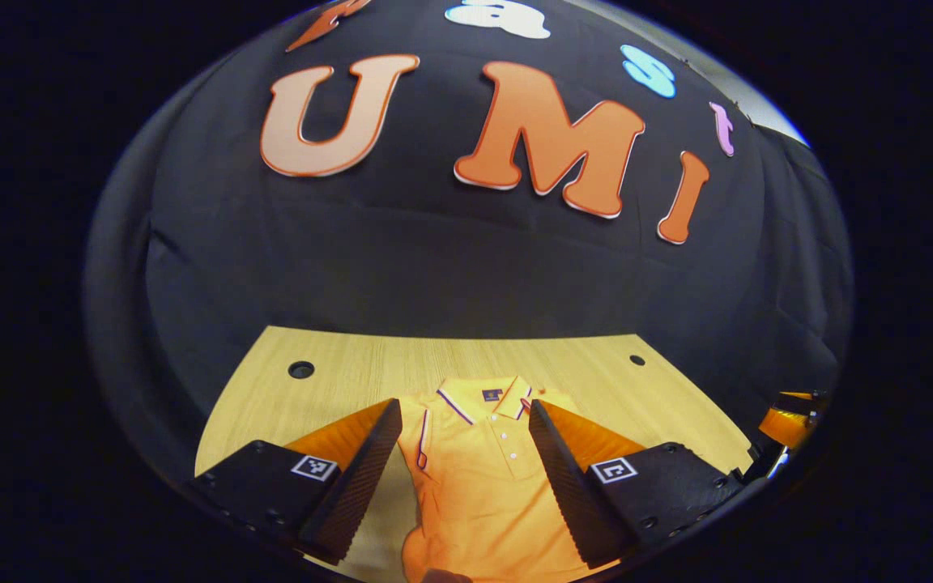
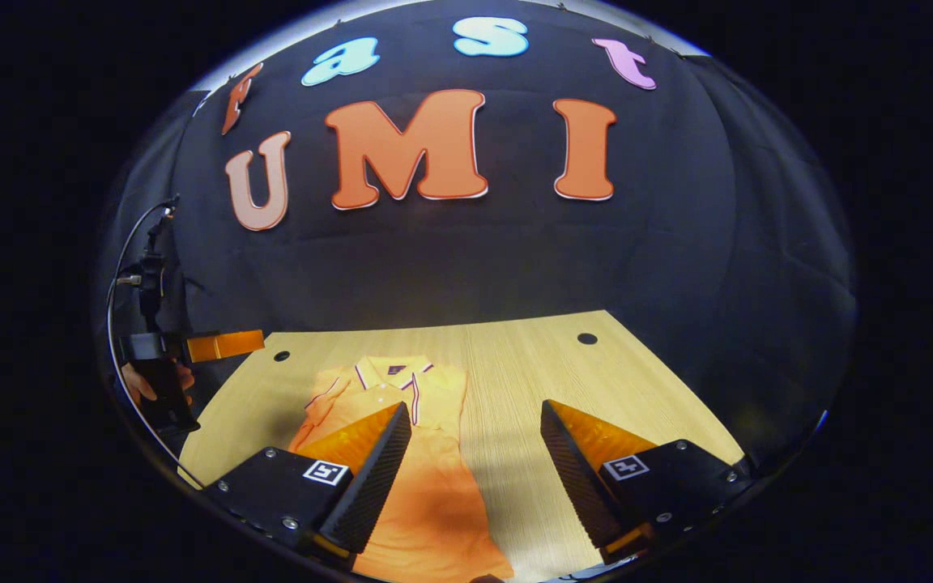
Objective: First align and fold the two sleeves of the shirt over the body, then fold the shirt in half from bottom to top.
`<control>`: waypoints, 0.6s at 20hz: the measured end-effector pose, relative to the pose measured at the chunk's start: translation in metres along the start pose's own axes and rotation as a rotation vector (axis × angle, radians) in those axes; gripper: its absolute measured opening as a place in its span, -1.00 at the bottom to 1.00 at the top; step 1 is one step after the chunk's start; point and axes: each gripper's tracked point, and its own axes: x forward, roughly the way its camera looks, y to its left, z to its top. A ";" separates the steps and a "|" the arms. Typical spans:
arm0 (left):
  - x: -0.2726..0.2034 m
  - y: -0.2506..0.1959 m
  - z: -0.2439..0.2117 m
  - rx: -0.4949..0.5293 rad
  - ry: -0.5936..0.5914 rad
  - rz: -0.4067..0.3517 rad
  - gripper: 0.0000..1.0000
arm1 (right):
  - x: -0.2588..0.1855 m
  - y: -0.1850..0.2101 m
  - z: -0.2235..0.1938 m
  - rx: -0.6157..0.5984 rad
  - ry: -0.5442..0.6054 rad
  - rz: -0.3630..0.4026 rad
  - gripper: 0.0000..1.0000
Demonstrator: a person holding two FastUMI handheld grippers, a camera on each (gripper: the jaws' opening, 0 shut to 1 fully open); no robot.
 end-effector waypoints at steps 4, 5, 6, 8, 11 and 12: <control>-0.066 -0.013 0.020 0.042 -0.171 0.067 0.94 | -0.018 0.010 0.011 -0.053 -0.101 0.071 0.97; -0.084 -0.015 0.022 0.045 -0.213 0.080 0.94 | -0.024 0.012 0.009 -0.070 -0.119 0.084 0.97; -0.102 -0.017 0.026 0.047 -0.254 0.096 0.95 | -0.029 0.015 0.008 -0.078 -0.130 0.094 0.96; -0.132 -0.021 0.026 0.073 -0.317 0.129 0.95 | -0.038 0.020 0.002 -0.081 -0.119 0.126 0.96; -0.167 -0.023 0.007 0.139 -0.310 0.212 0.94 | -0.048 0.019 -0.019 -0.080 -0.070 0.167 0.97; -0.177 -0.022 -0.003 0.151 -0.296 0.233 0.94 | -0.052 0.017 -0.028 -0.084 -0.056 0.171 0.97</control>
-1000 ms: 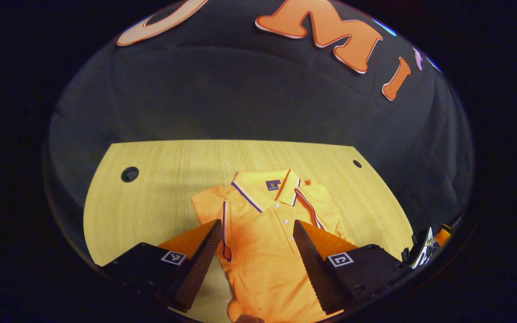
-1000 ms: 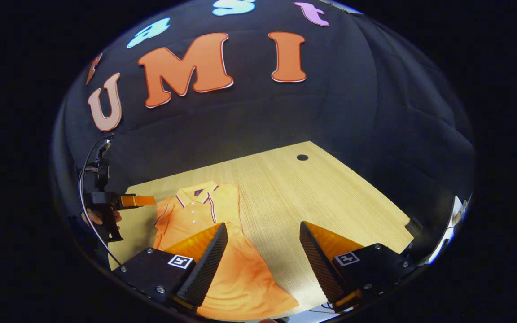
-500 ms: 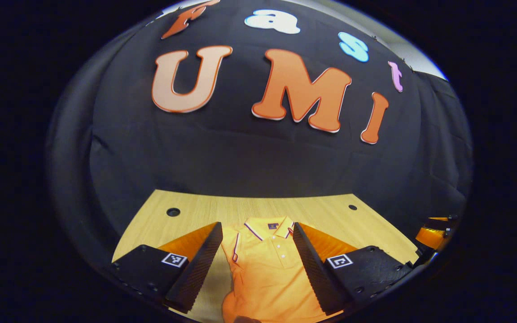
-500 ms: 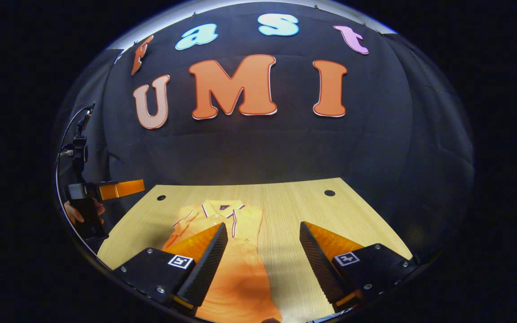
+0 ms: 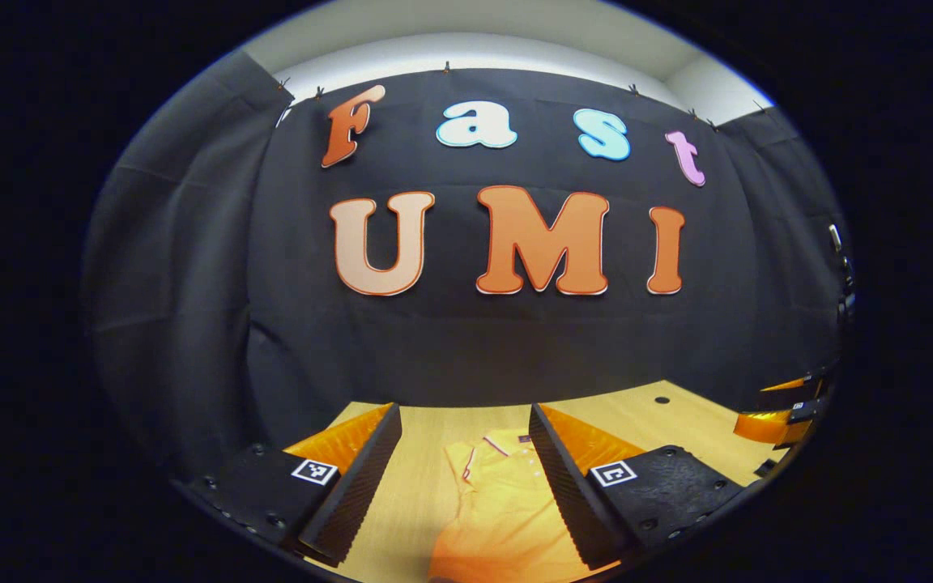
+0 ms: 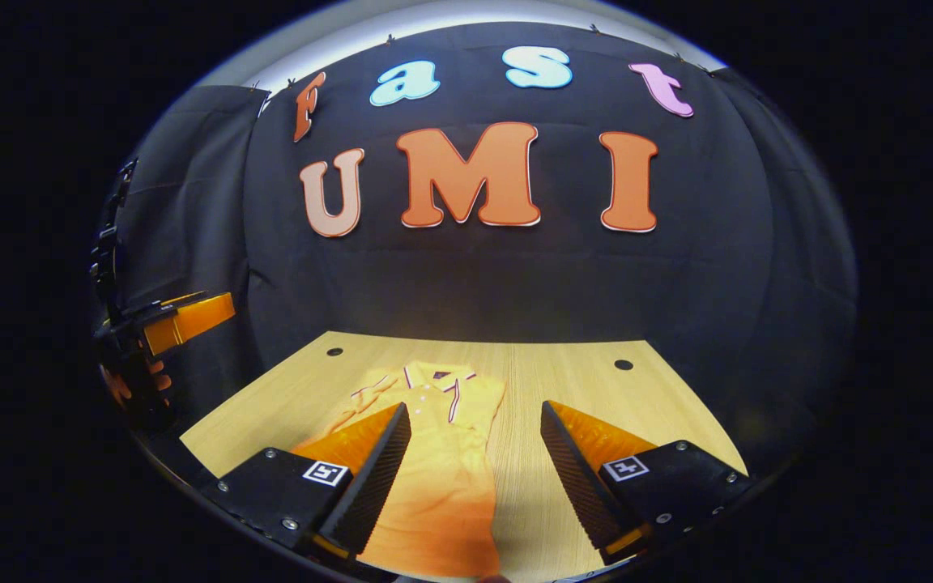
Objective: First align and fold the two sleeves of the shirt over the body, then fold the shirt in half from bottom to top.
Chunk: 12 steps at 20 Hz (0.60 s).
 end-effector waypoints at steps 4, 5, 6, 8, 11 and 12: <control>-0.030 -0.007 -0.049 0.002 0.125 -0.008 0.94 | -0.011 -0.003 -0.034 -0.014 0.078 0.011 0.97; -0.035 -0.008 -0.063 -0.001 0.171 -0.009 0.94 | -0.011 -0.004 -0.042 -0.008 0.108 0.009 0.97; -0.037 -0.007 -0.079 -0.001 0.220 -0.015 0.95 | -0.012 -0.004 -0.053 0.002 0.137 0.017 0.97; -0.039 -0.006 -0.106 0.001 0.299 -0.017 0.95 | -0.013 -0.001 -0.070 0.008 0.188 0.020 0.97; -0.050 -0.004 -0.153 0.006 0.450 -0.026 0.95 | -0.015 -0.002 -0.107 0.019 0.295 0.020 0.97; -0.052 -0.001 -0.168 0.007 0.497 -0.029 0.96 | -0.016 -0.001 -0.121 0.027 0.333 0.022 0.97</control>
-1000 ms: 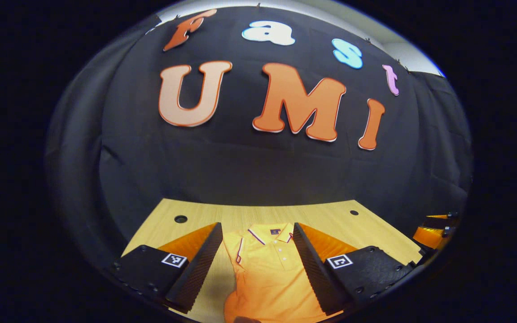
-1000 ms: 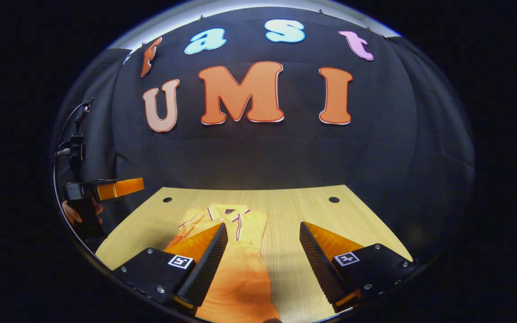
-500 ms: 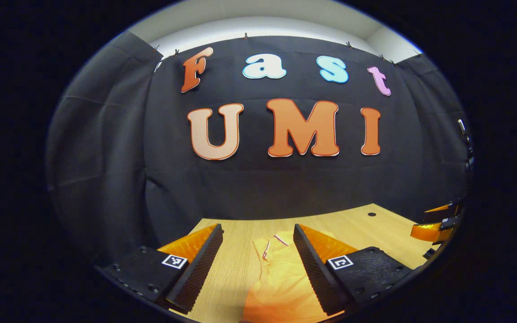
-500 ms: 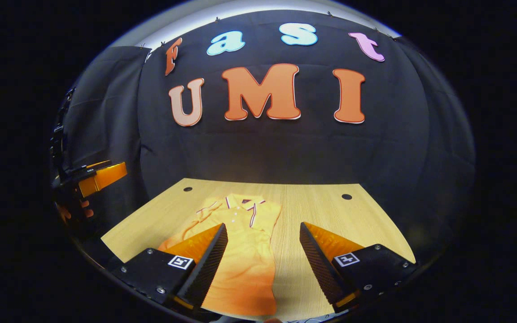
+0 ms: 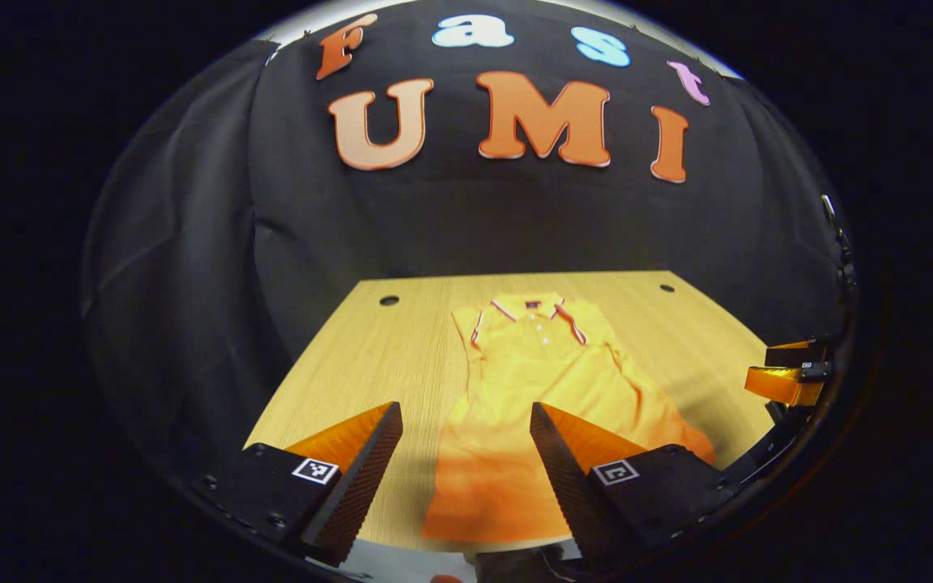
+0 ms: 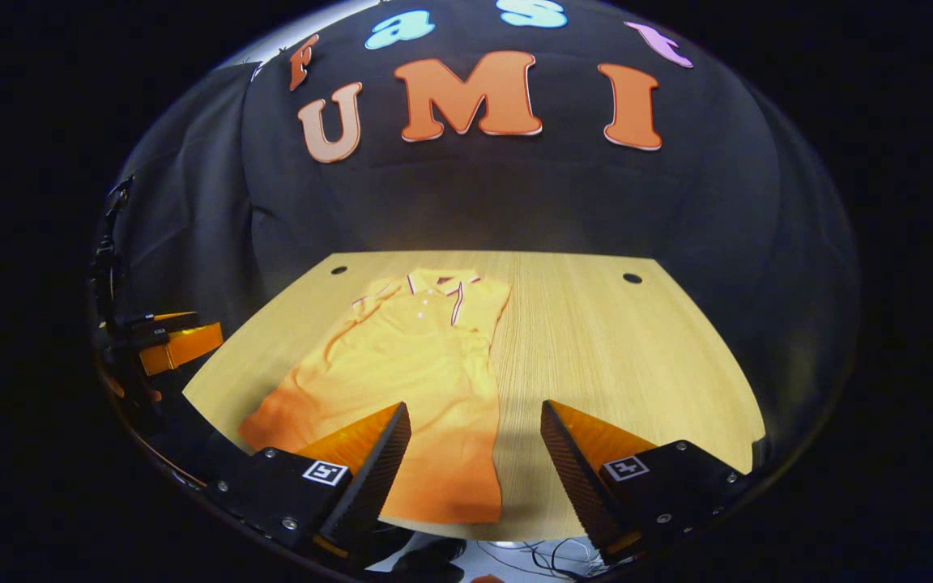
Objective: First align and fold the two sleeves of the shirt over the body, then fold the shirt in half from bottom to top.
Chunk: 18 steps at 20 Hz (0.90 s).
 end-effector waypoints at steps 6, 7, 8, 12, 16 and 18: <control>0.030 0.005 -0.072 -0.012 0.227 -0.037 0.96 | 0.016 0.003 -0.059 0.024 0.198 0.000 0.98; 0.032 0.006 -0.081 -0.012 0.265 -0.041 0.96 | 0.019 0.005 -0.068 0.027 0.227 -0.001 0.97; 0.036 0.007 -0.085 -0.013 0.292 -0.045 0.96 | 0.021 0.006 -0.076 0.028 0.257 -0.004 0.98; 0.055 0.008 -0.121 -0.033 0.421 -0.053 0.96 | 0.031 0.005 -0.105 0.037 0.350 -0.011 0.98; 0.064 0.015 -0.157 -0.039 0.554 -0.052 0.96 | 0.038 0.008 -0.125 0.050 0.433 -0.005 0.97; 0.064 0.013 -0.163 -0.027 0.609 -0.050 0.96 | 0.039 0.012 -0.134 0.054 0.472 0.006 0.92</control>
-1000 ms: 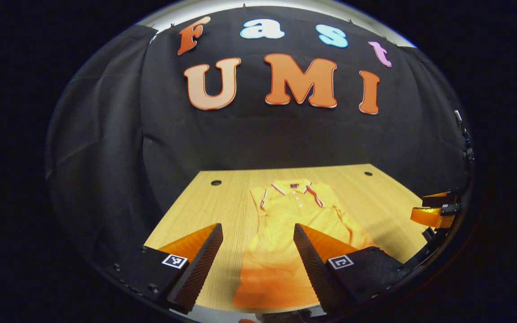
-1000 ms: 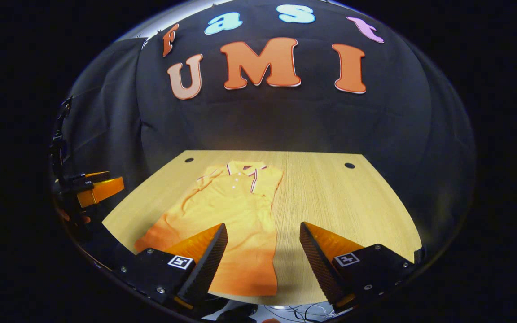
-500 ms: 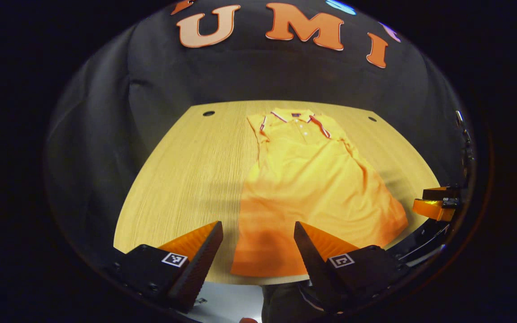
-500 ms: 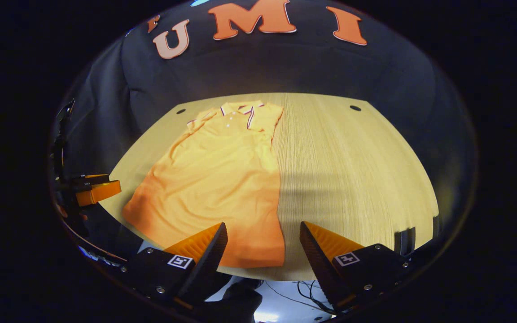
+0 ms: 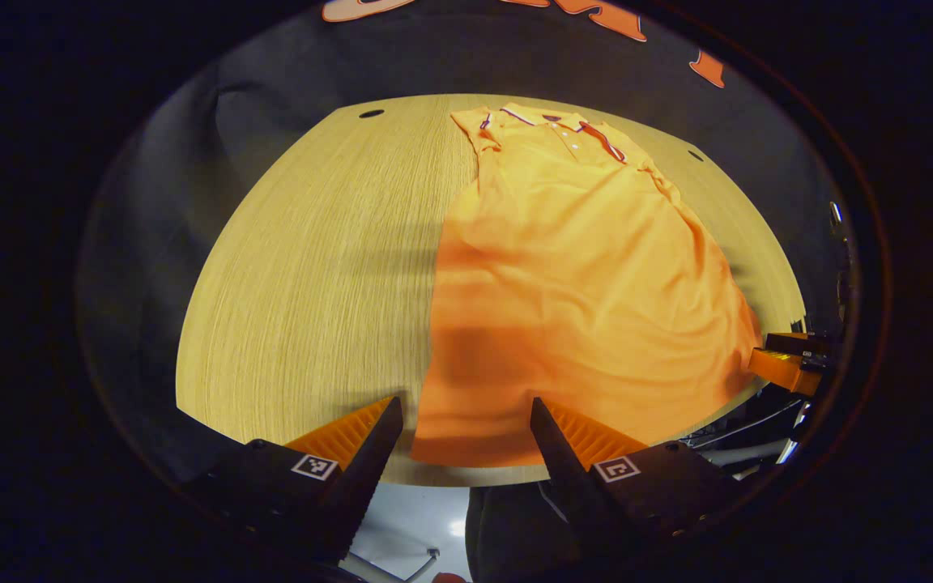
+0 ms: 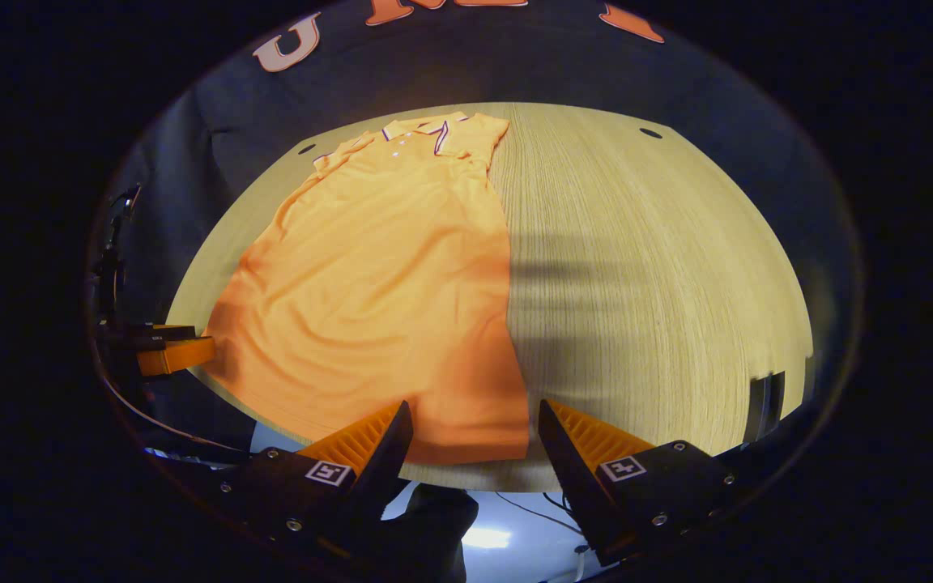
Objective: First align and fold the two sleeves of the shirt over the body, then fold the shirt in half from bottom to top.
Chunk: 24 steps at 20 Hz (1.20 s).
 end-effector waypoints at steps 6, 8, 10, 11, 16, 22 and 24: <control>0.008 -0.001 -0.004 0.001 0.090 0.006 0.97 | 0.006 -0.015 0.000 0.029 0.043 -0.070 0.16; 0.009 -0.008 0.003 0.025 0.080 -0.017 0.70 | 0.008 -0.002 0.003 0.108 0.038 0.013 -0.57; 0.009 -0.018 0.004 0.040 0.078 -0.049 -0.35 | 0.009 0.008 0.001 0.133 0.034 0.066 -0.63; 0.005 -0.022 0.004 0.055 0.069 -0.069 -0.87 | 0.001 0.008 0.002 0.150 0.028 0.076 -0.85; -0.005 -0.031 0.043 0.084 -0.043 -0.114 -0.97 | -0.004 0.027 0.043 0.135 -0.063 0.149 -0.82; -0.019 -0.032 0.109 0.067 -0.159 -0.150 -0.98 | 0.001 0.023 0.086 0.132 -0.096 0.127 -0.90; -0.015 -0.030 0.112 0.082 -0.148 -0.143 -0.98 | 0.002 0.022 0.067 0.105 -0.012 0.112 -0.92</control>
